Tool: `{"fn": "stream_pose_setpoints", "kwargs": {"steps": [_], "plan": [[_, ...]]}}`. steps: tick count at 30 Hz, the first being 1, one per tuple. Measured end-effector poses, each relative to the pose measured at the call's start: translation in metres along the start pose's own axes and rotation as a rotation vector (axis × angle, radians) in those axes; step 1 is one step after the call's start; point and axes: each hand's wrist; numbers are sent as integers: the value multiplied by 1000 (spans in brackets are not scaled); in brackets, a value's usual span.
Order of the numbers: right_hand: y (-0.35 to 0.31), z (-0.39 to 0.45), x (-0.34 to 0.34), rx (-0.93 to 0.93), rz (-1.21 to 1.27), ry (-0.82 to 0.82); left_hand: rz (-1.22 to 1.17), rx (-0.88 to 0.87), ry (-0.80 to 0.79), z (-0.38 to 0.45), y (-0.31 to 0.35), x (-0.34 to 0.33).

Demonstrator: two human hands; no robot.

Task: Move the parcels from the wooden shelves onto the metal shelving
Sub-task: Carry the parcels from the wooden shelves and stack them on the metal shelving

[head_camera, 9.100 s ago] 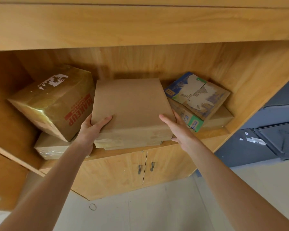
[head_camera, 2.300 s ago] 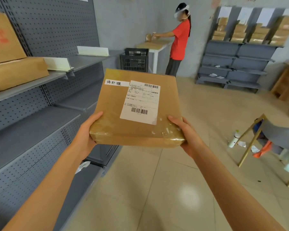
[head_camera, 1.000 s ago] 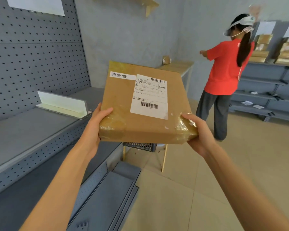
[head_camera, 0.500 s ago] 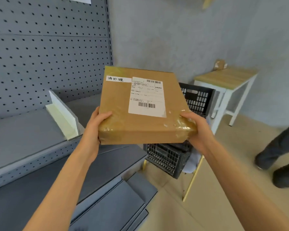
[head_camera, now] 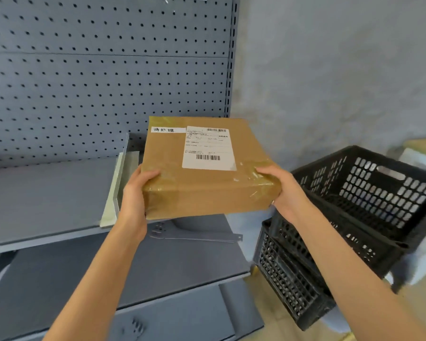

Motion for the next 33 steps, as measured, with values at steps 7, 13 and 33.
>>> {"fn": "stream_pose_setpoints", "kwargs": {"steps": [7,13,33], "plan": [[-1,68,-6,-46,-68,-57,10,36,95,39,0,-13],[6,103,-9,-79,-115,-64,15,83,135,66,4,-16],[5,82,-15,138,-316,85,309,-210,241,62,11,-6]]}}
Point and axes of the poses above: each hand's wrist, its own z-axis towards the middle knuckle, its own x-axis out of the back of the hand, y = z × x, and after that the axes turned 10 degrees about z, right-handed
